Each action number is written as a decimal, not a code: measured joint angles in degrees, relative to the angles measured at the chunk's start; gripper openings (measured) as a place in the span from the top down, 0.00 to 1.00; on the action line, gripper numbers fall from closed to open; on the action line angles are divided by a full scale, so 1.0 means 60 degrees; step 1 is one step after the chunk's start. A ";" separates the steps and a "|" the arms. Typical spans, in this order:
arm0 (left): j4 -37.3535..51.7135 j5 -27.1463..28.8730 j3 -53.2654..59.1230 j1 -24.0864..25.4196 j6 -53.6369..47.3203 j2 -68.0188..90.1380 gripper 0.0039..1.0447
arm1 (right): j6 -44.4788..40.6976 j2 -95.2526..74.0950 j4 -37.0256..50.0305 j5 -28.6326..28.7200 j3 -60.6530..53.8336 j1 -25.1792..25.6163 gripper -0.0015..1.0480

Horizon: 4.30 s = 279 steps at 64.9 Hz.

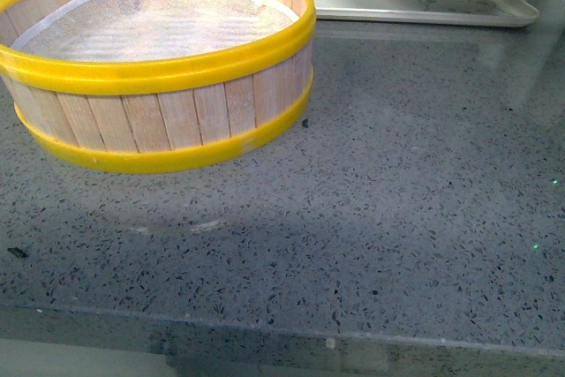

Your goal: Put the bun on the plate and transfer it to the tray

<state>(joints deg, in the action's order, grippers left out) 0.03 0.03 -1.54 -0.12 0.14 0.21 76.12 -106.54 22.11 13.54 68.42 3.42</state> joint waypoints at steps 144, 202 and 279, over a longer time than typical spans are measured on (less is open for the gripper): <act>0.0000 0.0004 0.0000 0.0000 0.0000 -0.0007 0.06 | -0.1202 0.2419 -0.0076 -0.0903 -0.2415 0.0907 0.09; 0.0000 0.0000 0.0004 0.0000 0.0000 -0.0004 0.06 | -1.2815 1.4579 -0.2743 -0.2269 -0.9333 -0.0532 0.69; 0.0000 0.0000 0.0000 0.0000 0.0000 -0.0007 0.06 | -1.2721 1.7704 -0.3712 -0.2244 -1.1336 -0.0543 0.98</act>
<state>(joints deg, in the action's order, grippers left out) 0.03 0.03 -1.54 -0.12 0.14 0.16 -0.21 -0.32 -0.16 0.08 0.40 0.16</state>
